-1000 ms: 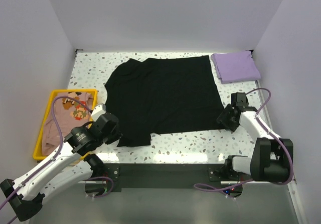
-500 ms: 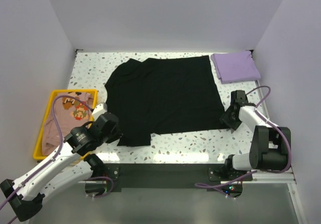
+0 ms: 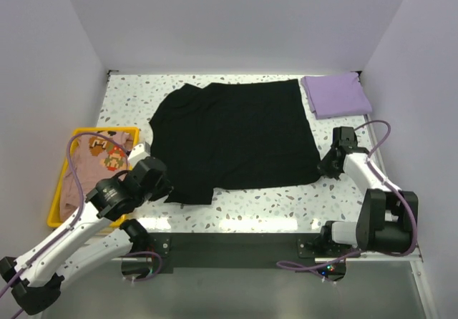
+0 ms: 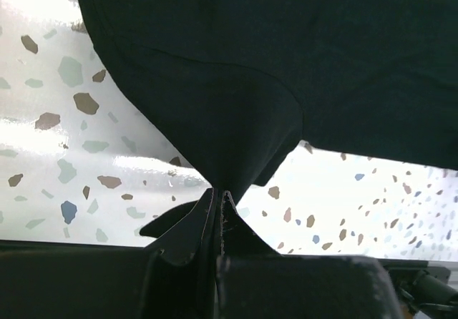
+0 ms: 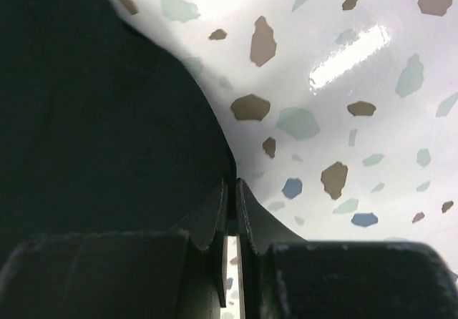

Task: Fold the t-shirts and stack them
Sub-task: Fold the tshirt

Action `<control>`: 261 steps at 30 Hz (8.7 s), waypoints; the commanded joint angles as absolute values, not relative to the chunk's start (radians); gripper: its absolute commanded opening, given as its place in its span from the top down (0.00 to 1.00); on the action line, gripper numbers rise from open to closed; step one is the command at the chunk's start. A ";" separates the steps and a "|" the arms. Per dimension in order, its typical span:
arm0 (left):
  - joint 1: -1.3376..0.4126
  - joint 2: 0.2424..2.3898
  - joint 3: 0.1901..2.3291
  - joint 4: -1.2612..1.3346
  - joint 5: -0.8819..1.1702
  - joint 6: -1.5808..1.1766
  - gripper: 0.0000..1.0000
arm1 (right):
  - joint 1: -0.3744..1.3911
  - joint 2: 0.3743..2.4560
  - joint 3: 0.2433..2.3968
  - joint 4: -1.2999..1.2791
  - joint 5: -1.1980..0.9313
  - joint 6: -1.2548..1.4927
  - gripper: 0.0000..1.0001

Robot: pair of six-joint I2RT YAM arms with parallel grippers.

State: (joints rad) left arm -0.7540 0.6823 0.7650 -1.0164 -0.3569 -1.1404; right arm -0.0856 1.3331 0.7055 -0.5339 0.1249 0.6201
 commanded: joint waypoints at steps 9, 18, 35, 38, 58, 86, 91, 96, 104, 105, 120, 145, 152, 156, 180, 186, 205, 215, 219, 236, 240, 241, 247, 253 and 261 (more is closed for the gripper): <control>-0.759 0.629 0.870 -1.140 -0.407 -1.154 1.00 | -0.106 1.109 0.721 -0.684 0.038 0.588 1.00; -0.759 0.701 0.830 -1.054 -0.377 -1.075 1.00 | -0.133 1.028 0.802 -0.767 0.006 0.560 1.00; -0.459 1.164 0.968 -0.645 -0.310 -0.744 1.00 | -0.132 1.526 1.044 -0.486 -0.210 0.558 1.00; -0.404 1.226 1.002 -0.612 -0.281 -0.716 1.00 | -0.133 1.601 1.106 -0.485 -0.219 0.558 1.00; -0.184 1.448 1.143 -0.546 -0.153 -0.658 1.00 | -0.133 1.795 1.295 -0.391 -0.250 0.607 1.00; -0.101 1.551 1.120 -0.451 -0.081 -0.649 0.89 | -0.133 1.936 1.379 -0.373 -0.268 0.606 0.72; -0.078 1.548 1.126 -0.430 -0.051 -0.646 0.40 | -0.132 1.881 1.376 -0.397 -0.238 0.584 0.39; -0.078 1.456 1.063 -0.449 -0.058 -0.704 0.34 | -0.123 1.742 1.269 -0.403 -0.199 0.591 0.38; -0.136 1.426 0.887 -0.376 -0.025 -0.798 0.45 | 0.036 1.614 1.108 -0.354 -0.137 0.611 0.40; -0.152 1.440 0.888 -0.373 -0.028 -0.798 0.45 | 0.117 1.612 1.114 -0.354 -0.121 0.617 0.40; -0.160 1.500 0.890 -0.314 0.026 -0.776 0.49 | 0.695 1.859 1.317 -0.201 -0.075 0.681 0.42; -0.081 1.367 0.937 -0.387 0.074 -0.698 0.48 | 0.842 2.079 1.379 0.066 -0.055 0.976 0.87; -0.081 1.382 0.928 -0.380 0.080 -0.680 0.51 | 0.789 2.086 1.417 0.067 -0.064 1.029 0.98; -0.081 1.402 0.917 -0.364 0.087 -0.675 0.53 | 0.744 2.098 1.425 0.110 -0.106 1.086 0.99; -0.084 1.537 0.881 -0.298 0.141 -0.653 0.81 | 0.626 2.296 1.519 0.336 -0.259 1.295 0.97; -0.098 1.577 0.877 -0.284 0.137 -0.660 0.83 | 0.621 2.307 1.502 0.386 -0.275 1.328 0.93; -0.109 1.766 1.038 -0.232 0.149 -0.733 0.78 | 0.618 2.250 1.442 0.428 -0.295 1.295 0.68; -0.107 1.758 1.026 -0.222 0.132 -0.755 0.74 | 0.646 2.158 1.453 0.262 -0.224 1.080 0.59; -0.107 1.801 1.101 -0.242 0.115 -0.755 0.74 | 0.661 2.138 1.445 0.226 -0.212 1.032 0.59; -0.095 2.003 1.370 -0.261 0.117 -0.747 0.60 | 0.678 1.935 1.335 0.003 -0.029 0.786 0.60; -0.080 2.011 1.434 -0.267 0.110 -0.716 0.45 | 0.666 1.902 1.315 -0.057 -0.005 0.750 0.59; -0.074 2.010 1.446 -0.270 0.115 -0.710 0.43 | 0.664 1.899 1.306 -0.060 -0.005 0.746 0.59; -0.066 1.973 1.468 -0.302 0.097 -0.703 0.39 | 0.658 1.887 1.298 -0.109 0.037 0.698 0.59; -0.069 1.807 1.245 -0.270 0.052 -0.739 0.58 | 0.657 1.957 1.408 -0.193 0.054 0.617 0.59; -0.117 1.684 1.058 -0.265 0.014 -0.747 0.89 | 0.658 1.991 1.442 -0.209 0.060 0.595 0.60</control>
State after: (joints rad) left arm -0.0921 1.7184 1.0893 -0.2871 0.0437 -0.7437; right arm 0.6590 1.9915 1.4174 -0.1978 0.0319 0.6285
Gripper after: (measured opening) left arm 0.128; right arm 0.404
